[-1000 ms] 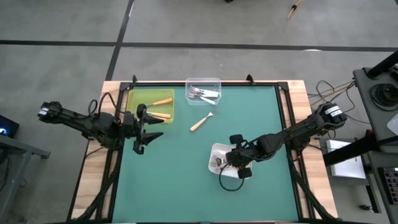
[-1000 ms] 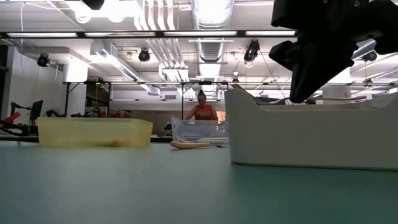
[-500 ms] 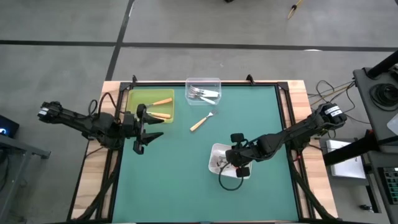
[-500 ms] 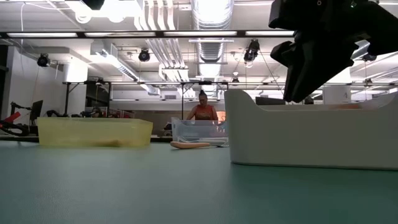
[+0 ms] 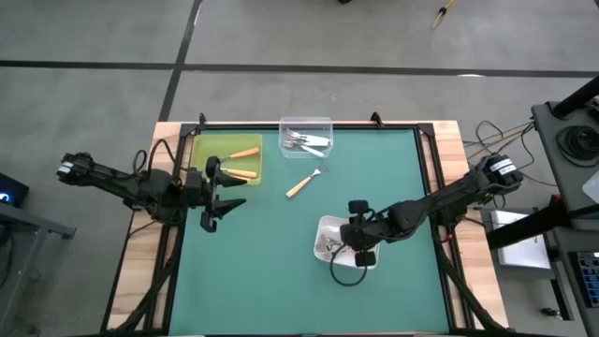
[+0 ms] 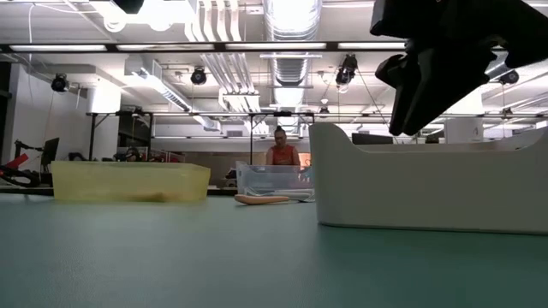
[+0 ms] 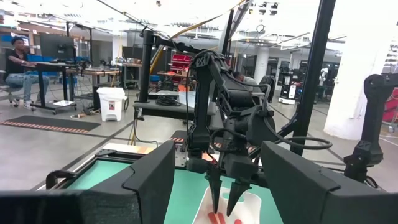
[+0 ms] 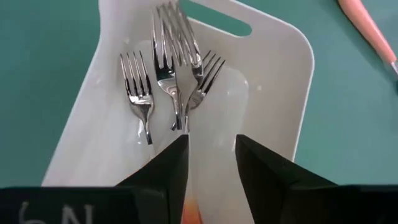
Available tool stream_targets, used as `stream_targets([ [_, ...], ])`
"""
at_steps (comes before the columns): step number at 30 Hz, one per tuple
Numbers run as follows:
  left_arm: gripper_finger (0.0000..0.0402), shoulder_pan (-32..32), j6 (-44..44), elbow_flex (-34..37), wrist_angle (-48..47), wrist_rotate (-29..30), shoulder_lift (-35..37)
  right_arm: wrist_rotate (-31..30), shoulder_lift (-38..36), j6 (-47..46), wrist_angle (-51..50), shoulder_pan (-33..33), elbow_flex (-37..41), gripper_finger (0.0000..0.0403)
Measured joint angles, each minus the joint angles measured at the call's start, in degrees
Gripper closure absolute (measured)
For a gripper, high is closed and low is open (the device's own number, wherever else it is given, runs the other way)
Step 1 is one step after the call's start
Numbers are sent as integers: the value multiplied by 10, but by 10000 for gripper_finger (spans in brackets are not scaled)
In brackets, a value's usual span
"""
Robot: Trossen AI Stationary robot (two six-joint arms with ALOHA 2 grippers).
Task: Sort silverware by color (type)
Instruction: Put the orange fork into the white bin
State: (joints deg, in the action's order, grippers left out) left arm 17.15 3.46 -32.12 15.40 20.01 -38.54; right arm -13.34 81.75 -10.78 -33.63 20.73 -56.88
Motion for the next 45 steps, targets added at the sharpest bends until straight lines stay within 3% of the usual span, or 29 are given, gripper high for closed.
stream_targets([
  [6,182,0,0,0,-1,0,0,-2,-8,-91,10,0,0,296],
  [16,182,0,-7,0,1,5,-7,0,35,-94,33,0,-38,292],
  [32,182,-1,-62,0,13,21,-10,11,179,-92,-192,0,-219,291],
  [45,182,-1,-78,0,17,21,-3,16,223,-150,-202,18,-229,306],
])
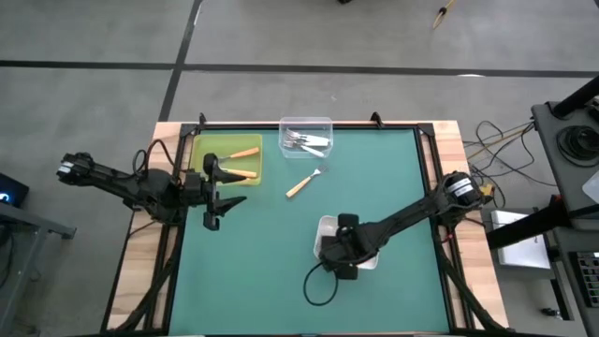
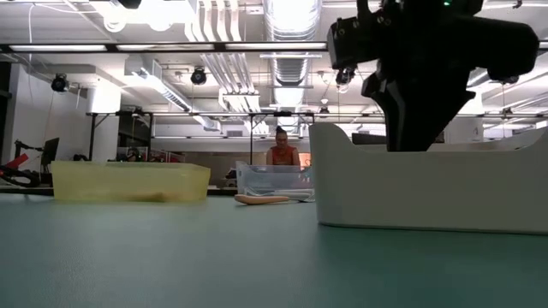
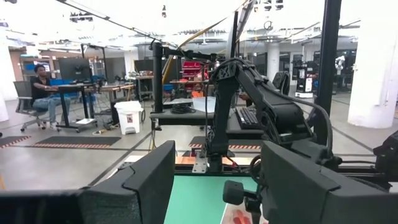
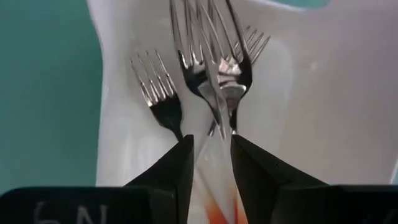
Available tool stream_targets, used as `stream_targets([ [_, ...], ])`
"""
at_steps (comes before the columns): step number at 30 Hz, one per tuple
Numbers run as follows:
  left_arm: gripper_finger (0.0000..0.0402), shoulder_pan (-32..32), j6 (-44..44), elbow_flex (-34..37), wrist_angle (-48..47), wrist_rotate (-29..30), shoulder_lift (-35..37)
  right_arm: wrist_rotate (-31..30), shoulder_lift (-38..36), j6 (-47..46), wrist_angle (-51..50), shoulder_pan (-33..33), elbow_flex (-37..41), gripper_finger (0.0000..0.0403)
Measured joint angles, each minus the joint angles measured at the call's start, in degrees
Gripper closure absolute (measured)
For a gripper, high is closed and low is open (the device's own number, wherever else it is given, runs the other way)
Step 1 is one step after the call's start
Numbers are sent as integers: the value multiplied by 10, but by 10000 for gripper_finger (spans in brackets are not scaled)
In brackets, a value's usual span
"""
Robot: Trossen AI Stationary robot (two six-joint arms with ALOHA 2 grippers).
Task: Sort silverware by color (type)
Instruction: Put the orange fork into the white bin
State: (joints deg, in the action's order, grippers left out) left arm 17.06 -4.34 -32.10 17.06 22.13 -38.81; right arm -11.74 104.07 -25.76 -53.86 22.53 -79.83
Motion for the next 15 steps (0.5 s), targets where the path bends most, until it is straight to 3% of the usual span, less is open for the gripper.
stream_targets([
  [15,182,0,-6,0,0,0,0,-38,0,-9,10,0,25,314],
])
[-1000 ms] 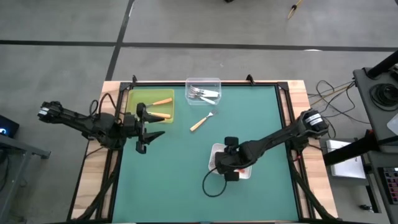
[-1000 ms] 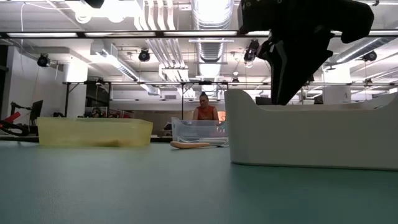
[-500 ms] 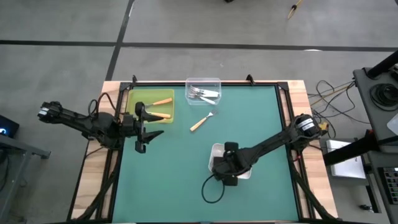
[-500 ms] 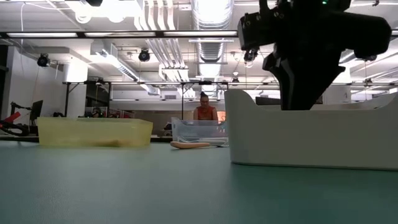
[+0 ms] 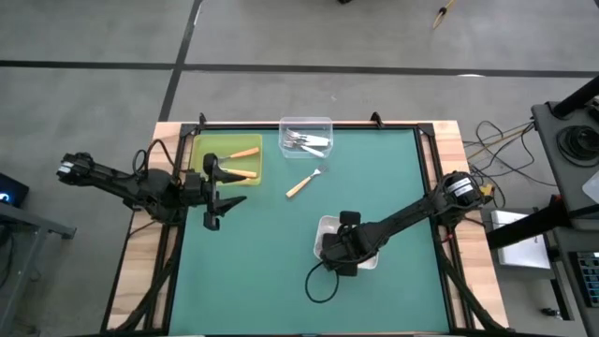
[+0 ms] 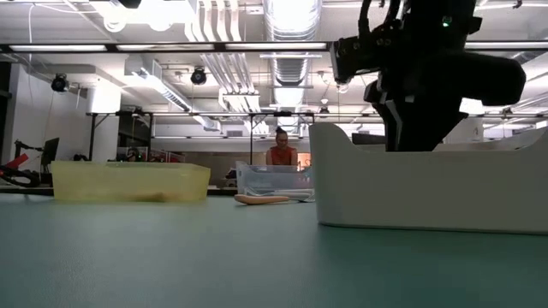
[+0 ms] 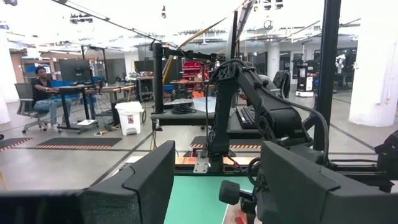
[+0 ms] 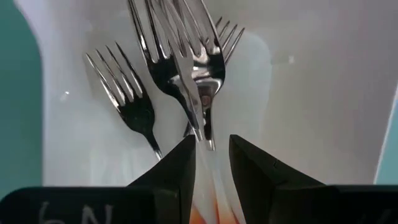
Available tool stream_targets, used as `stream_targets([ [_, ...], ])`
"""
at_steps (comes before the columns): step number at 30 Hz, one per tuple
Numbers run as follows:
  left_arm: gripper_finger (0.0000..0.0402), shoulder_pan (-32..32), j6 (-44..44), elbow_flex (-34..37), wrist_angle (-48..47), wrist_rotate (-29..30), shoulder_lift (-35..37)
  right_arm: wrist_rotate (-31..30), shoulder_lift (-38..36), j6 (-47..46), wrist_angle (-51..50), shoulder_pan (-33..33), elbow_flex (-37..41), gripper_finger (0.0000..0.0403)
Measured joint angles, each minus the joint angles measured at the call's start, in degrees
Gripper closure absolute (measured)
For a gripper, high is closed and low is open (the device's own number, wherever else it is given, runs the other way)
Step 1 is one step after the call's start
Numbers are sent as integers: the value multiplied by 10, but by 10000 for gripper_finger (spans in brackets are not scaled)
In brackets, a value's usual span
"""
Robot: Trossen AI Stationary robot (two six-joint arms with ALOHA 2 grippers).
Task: Sort silverware by color (type)
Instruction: Put the orange fork into the white bin
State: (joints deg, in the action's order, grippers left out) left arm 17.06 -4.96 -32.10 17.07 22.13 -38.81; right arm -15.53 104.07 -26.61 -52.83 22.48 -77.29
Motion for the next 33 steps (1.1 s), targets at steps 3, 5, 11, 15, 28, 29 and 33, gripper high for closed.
stream_targets([
  [3,182,0,0,0,0,0,0,0,0,0,17,0,13,314],
  [5,182,0,-1,0,0,0,0,0,0,0,17,0,19,314],
  [11,182,0,-1,0,0,0,0,0,0,0,19,0,22,314],
  [15,182,0,-1,0,0,0,0,-2,0,1,21,0,24,326],
  [28,182,0,-1,0,0,0,0,-1,0,11,20,0,25,392],
  [29,182,0,-1,0,0,0,0,-1,0,11,20,0,25,392],
  [33,182,0,-1,0,0,0,0,-1,0,17,11,0,20,393],
])
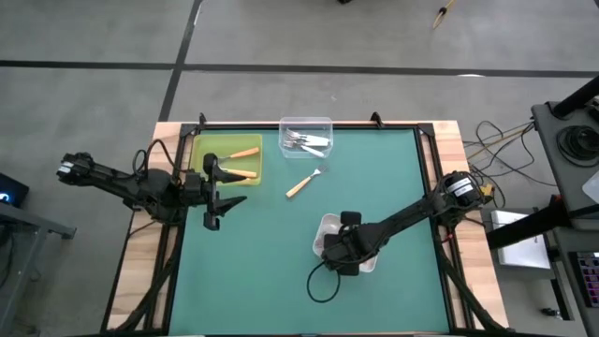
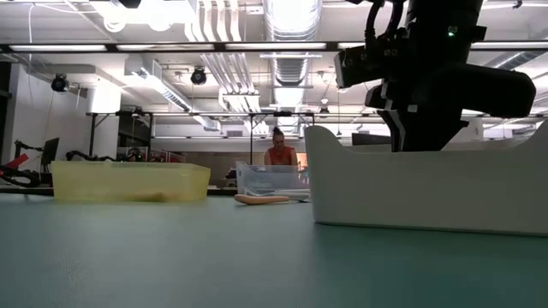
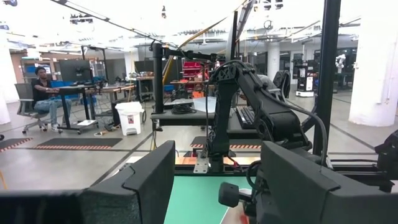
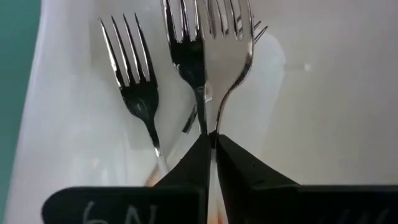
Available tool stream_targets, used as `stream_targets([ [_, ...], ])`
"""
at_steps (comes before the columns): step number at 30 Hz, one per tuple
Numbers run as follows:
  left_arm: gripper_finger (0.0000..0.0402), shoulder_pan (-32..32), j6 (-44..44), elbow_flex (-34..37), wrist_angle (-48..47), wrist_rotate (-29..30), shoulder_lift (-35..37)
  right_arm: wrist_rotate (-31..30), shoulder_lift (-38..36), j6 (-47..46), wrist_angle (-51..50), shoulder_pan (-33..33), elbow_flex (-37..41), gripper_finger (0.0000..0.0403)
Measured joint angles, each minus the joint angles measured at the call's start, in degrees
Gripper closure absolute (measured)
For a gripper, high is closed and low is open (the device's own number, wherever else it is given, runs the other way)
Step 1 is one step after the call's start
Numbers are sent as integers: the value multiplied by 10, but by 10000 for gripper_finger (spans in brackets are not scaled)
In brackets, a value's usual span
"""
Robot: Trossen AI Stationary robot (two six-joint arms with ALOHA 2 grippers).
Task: Sort silverware by color (type)
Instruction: Put the orange fork into the white bin
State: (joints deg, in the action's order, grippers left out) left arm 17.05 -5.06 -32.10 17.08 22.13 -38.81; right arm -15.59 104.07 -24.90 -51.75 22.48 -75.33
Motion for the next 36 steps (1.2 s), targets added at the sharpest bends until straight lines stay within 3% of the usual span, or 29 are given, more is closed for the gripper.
stream_targets([
  [10,182,0,0,0,0,0,0,17,-3,29,-46,0,-33,394],
  [21,182,0,0,0,0,0,0,124,-4,94,-86,-12,-67,395],
  [36,182,0,0,0,0,0,0,132,-5,144,-161,-34,-70,394],
])
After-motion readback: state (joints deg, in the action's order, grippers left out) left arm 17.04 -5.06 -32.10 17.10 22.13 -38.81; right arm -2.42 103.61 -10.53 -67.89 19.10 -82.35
